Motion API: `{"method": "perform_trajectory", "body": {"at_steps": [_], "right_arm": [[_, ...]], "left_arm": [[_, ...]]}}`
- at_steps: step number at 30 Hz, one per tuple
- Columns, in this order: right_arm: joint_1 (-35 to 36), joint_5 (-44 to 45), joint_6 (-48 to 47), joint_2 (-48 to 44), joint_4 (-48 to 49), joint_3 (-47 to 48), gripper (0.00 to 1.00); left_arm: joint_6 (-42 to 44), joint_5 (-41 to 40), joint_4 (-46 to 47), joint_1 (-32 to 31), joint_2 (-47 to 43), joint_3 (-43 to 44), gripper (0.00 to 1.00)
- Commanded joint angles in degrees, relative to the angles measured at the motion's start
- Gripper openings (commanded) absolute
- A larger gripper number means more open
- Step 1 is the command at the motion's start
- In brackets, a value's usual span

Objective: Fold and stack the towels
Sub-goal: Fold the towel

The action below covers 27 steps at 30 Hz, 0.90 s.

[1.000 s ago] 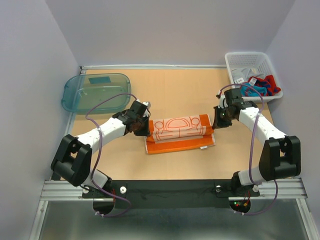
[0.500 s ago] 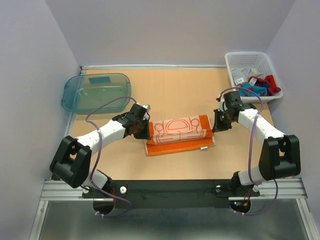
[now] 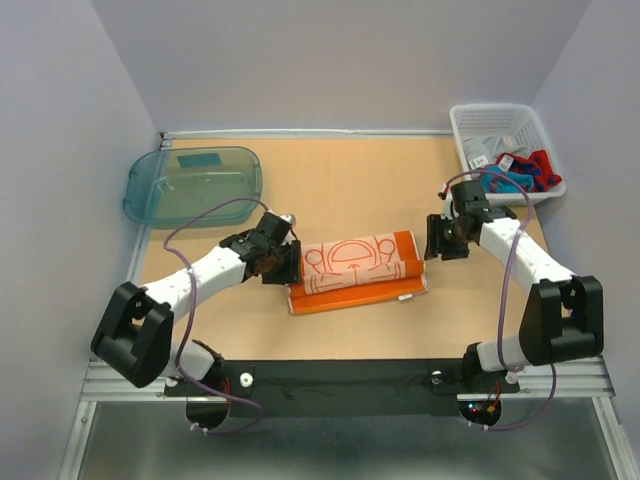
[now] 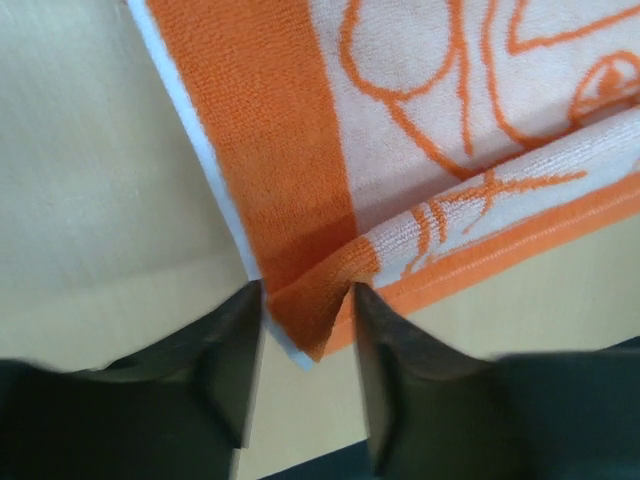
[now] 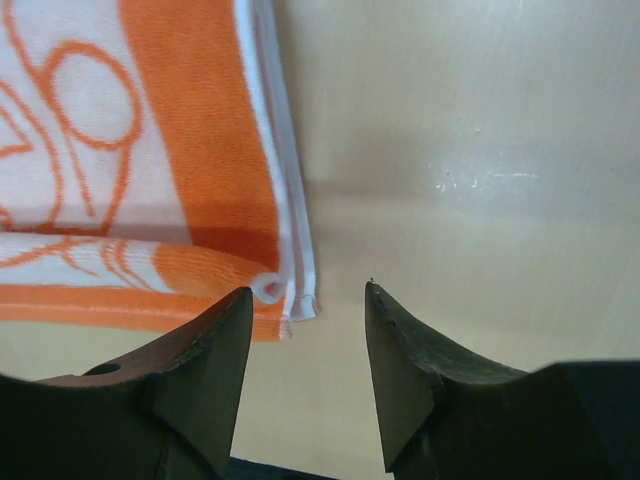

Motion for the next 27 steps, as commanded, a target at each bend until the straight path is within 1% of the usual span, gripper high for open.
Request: {"method": "perform_trajectory", "body": {"at_steps": [1,3,6,9,14,15,17,18,20,21,27], "right_arm": [[1.76,-2.51,1.34,-4.45,1.49,5.88,0.55],[3.34,-2.87,2.3,-4.11,1.57,7.9,0.54],[6.67,-2.34,3.53,-2.27,2.01,9.75,0.54],[10.72,-0.76,5.11,1.68,2.71,11.51,0.54],[15.72,0.82,8.89,3.89,5.35,8.36,0.53],[16.17,0.82,10.03,3.72,6.31,6.26,0.53],[16.79,0.65,11.27,2.23,7.37,3.27,0.52],[16.88,0.73,12.49,0.57,8.16,-0.14,0.52],[16.97,1.52,13.81,-1.2,8.95,-3.32,0.52],[16.88,1.79,15.3,-2.34,9.57,-6.82,0.52],[16.7,7.14,22.59,-5.95,12.11,-16.16,0.51]], "left_arm": [[-2.09,-1.38,-2.08,-0.85,-7.18,5.43,0.66],[-3.58,-1.73,-2.26,-1.11,-8.68,7.62,0.7],[-4.29,-2.08,-1.64,-1.38,-8.52,10.0,0.7],[-4.11,-2.61,-1.29,-1.82,-4.41,11.76,0.69],[-5.25,-2.79,-0.85,-5.5,0.0,11.68,0.6],[-6.12,-2.79,-0.68,-7.25,0.27,11.07,0.57],[-7.36,-2.61,0.46,-8.75,0.71,8.35,0.54],[-8.67,-2.44,0.99,-9.89,0.71,5.9,0.51],[-9.82,-2.17,2.22,-10.95,0.54,3.34,0.47],[-10.43,-2.09,2.57,-11.48,0.36,0.63,0.45],[-12.99,-0.24,7.58,-11.57,-0.87,-8.52,0.42]]}}
